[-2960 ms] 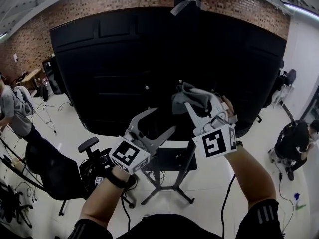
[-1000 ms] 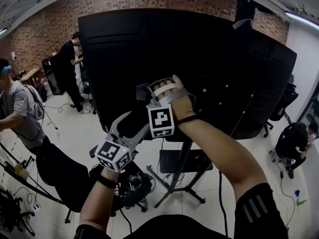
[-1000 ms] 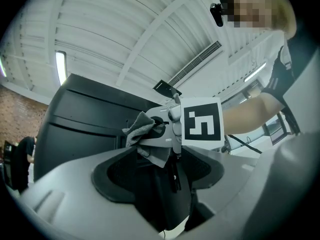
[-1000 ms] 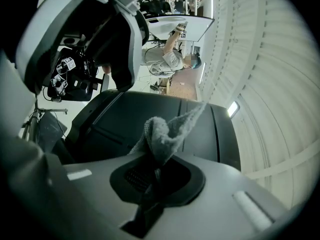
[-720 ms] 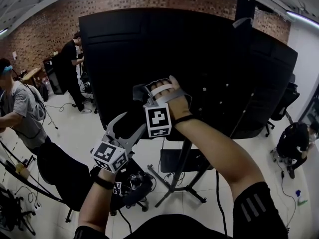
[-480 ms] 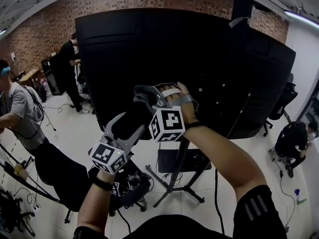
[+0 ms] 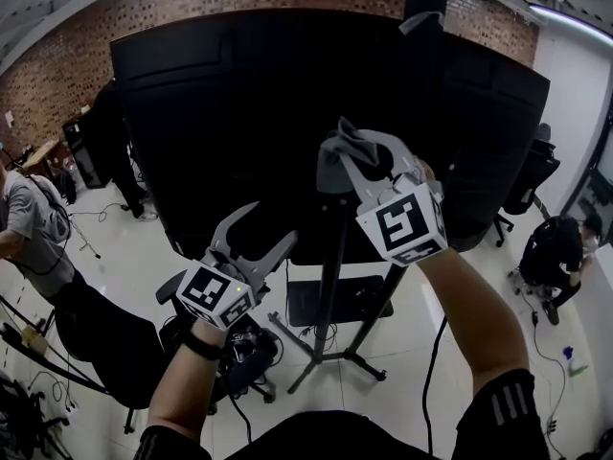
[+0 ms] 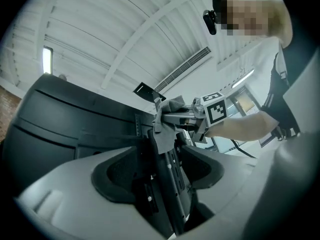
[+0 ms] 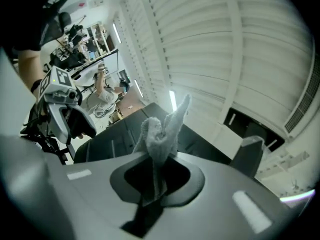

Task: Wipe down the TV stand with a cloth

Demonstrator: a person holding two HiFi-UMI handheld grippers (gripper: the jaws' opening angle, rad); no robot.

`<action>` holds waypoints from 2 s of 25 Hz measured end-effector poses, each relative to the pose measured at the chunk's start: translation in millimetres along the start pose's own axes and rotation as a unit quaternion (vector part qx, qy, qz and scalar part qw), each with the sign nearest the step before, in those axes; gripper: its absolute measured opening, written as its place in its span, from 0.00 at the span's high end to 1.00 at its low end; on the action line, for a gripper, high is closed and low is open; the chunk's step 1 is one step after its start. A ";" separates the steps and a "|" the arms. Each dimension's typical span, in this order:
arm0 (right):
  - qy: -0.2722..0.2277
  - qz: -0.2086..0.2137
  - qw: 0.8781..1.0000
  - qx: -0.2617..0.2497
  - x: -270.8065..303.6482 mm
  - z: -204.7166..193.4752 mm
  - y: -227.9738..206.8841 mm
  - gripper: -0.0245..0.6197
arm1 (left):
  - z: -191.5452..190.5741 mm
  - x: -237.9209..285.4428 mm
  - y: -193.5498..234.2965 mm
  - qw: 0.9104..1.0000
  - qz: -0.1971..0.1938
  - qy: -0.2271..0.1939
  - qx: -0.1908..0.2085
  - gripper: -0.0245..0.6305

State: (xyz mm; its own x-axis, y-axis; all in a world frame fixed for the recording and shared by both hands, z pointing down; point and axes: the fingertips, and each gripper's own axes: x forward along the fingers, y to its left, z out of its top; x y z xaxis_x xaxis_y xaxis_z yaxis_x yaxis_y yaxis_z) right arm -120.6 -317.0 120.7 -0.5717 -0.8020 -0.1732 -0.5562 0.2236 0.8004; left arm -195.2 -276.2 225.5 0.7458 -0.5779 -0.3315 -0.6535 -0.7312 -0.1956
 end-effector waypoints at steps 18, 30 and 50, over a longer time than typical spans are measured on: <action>0.038 0.036 0.988 0.143 -7.1 -100.6 28.2 0.92 | -32.0 43.7 -31.4 0.999 0.002 0.037 -0.011 0.51; 0.049 0.055 0.970 0.231 -19.6 -148.8 72.3 0.92 | -93.3 33.5 -50.1 0.995 0.002 0.085 -0.044 0.49; 0.123 0.090 0.935 0.320 -43.5 -235.2 195.7 0.92 | -236.4 5.0 -56.1 0.975 0.008 0.189 -0.112 0.49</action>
State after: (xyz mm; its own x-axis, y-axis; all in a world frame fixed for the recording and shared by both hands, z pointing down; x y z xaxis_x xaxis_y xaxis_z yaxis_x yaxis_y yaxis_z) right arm -62.7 -368.6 419.9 -0.5787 -0.8047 0.1324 -0.7561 0.5902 0.2828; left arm -124.2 -323.8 453.0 0.7579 -0.6511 0.0397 -0.6522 -0.7575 0.0281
